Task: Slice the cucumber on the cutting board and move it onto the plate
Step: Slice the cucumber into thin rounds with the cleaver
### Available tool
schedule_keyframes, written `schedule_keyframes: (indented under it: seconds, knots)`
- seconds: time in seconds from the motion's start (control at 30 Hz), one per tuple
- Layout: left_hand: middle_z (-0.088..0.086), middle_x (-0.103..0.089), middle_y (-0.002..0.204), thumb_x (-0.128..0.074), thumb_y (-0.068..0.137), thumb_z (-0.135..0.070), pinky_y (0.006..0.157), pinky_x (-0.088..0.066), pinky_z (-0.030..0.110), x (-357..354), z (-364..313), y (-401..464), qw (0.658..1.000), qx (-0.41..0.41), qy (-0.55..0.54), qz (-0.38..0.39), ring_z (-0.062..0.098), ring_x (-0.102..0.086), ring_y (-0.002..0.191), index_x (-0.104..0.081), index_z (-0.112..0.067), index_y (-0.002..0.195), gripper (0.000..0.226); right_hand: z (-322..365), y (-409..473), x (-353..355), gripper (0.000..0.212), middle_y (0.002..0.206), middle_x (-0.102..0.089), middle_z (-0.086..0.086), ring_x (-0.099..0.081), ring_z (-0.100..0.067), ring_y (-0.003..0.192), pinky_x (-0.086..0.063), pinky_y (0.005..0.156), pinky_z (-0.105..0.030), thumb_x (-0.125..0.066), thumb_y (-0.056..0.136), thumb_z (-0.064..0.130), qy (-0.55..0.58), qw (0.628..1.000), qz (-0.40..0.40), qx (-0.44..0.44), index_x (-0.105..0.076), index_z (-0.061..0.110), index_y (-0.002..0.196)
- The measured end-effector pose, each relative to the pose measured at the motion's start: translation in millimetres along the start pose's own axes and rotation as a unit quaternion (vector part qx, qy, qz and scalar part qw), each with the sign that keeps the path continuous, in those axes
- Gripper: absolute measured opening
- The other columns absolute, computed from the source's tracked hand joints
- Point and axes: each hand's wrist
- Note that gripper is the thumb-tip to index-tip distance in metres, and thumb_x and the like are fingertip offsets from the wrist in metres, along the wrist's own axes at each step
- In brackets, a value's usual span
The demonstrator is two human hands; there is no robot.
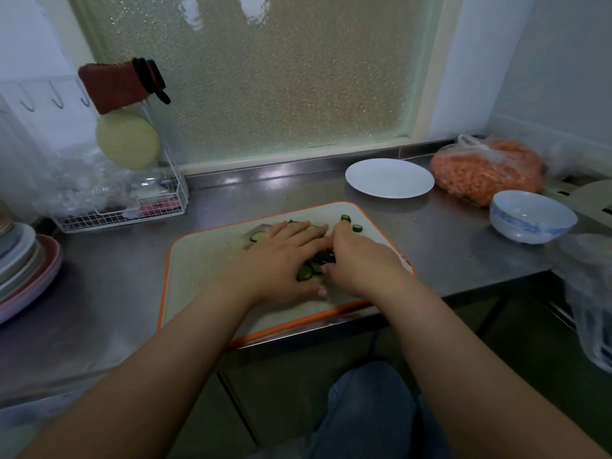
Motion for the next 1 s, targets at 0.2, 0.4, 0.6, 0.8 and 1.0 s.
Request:
schedule_keyframes:
  seconds: [0.2,0.4,0.6,0.8,1.0]
  knots:
    - [-0.009,-0.024,0.156,-0.038,0.066,-0.085,0.118,-0.006,0.036,-1,2,9,0.998,0.047,-0.022,0.032,0.012,-0.017,0.144,-0.019,-0.03,0.15,0.102,-7,-8,4,0.058,0.117,-0.061,-0.011,-0.06,-0.031,0.102,-0.04,0.071,-0.036,-0.057,0.093,0.03,-0.001,1.0,-0.008,-0.008,-0.025,0.008,0.136]
    - [-0.007,-0.027,0.155,-0.024,0.054,-0.091,0.117,-0.016,0.037,0,13,12,0.993,0.095,-0.03,0.056,0.014,-0.024,0.142,-0.024,-0.028,0.148,0.113,-20,-13,9,0.063,0.116,-0.062,-0.009,-0.059,-0.03,0.103,-0.04,0.074,-0.035,-0.058,0.091,0.033,0.001,0.999,-0.009,-0.031,-0.024,0.009,0.139]
    - [-0.001,-0.035,0.151,-0.037,0.058,-0.086,0.112,-0.026,0.033,5,24,12,0.986,0.131,-0.075,0.074,0.018,-0.034,0.136,-0.03,-0.023,0.147,0.109,-32,-27,30,0.054,0.115,-0.061,-0.007,-0.059,-0.029,0.103,-0.048,0.086,-0.04,-0.063,0.089,0.033,0.02,0.999,0.007,-0.044,-0.032,0.014,0.129]
    - [0.002,-0.04,0.149,-0.022,0.058,-0.085,0.111,-0.027,0.033,3,32,2,0.97,0.192,-0.14,0.054,0.021,-0.038,0.135,-0.039,-0.02,0.143,0.108,-47,-30,50,0.039,0.111,-0.063,-0.006,-0.061,-0.03,0.101,-0.048,0.085,-0.04,-0.063,0.088,0.032,0.033,0.997,-0.004,-0.073,-0.04,0.016,0.115]
    - [0.003,-0.064,0.109,-0.049,0.093,-0.015,0.09,-0.043,0.034,-1,39,-17,0.933,0.229,-0.193,-0.198,0.024,-0.058,0.103,-0.065,-0.016,0.109,0.023,-34,-10,28,0.017,0.086,-0.059,0.002,-0.056,-0.017,0.077,-0.041,0.062,-0.026,-0.048,0.098,0.029,0.274,0.96,-0.049,-0.031,-0.049,0.018,0.111]
Point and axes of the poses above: each hand's wrist, its own y-axis towards the middle knuckle, its own x-axis out of the back of the hand, z = x × y
